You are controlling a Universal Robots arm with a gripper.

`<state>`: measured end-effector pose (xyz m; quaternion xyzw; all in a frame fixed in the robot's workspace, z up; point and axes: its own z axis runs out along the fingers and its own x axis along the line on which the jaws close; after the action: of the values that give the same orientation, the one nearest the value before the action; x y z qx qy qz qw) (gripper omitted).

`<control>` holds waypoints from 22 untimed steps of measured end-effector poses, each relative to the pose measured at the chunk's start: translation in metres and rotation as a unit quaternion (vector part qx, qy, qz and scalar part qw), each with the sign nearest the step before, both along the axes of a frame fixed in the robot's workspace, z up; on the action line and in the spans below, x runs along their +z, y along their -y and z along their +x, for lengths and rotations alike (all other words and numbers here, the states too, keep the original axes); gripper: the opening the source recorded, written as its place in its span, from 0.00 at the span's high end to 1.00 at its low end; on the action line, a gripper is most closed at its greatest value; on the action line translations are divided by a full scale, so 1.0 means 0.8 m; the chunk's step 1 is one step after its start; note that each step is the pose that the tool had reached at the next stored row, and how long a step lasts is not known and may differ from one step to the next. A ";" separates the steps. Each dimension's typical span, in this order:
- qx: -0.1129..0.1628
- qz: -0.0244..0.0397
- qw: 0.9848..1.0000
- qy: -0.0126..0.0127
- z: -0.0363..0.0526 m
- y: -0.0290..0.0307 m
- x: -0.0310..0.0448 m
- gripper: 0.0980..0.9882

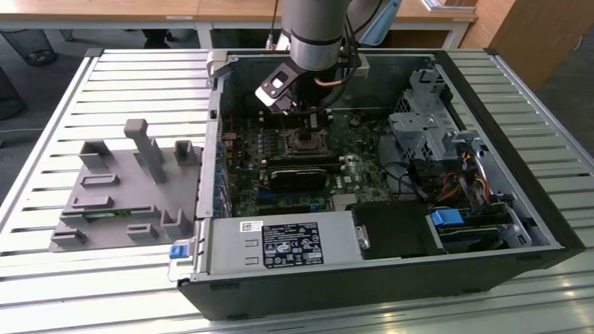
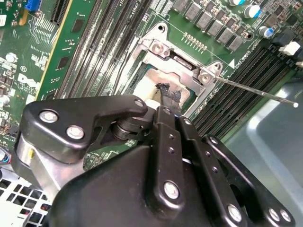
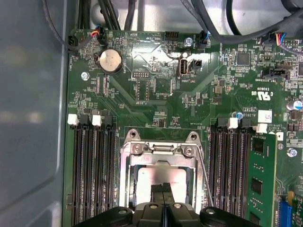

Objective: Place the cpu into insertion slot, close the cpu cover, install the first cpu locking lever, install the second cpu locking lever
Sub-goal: 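Close the cpu cover, then install the first cpu locking lever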

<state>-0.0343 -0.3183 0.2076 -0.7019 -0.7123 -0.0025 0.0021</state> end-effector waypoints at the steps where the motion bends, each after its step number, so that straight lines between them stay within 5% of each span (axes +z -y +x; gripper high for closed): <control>1: 0.000 0.000 1.000 0.000 0.000 0.0000 0.0002 0.98; 22: 0.000 0.000 1.000 0.000 0.000 0.0000 0.0073 0.98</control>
<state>-0.0342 -0.3183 0.2134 -0.7018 -0.7124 -0.0026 0.0022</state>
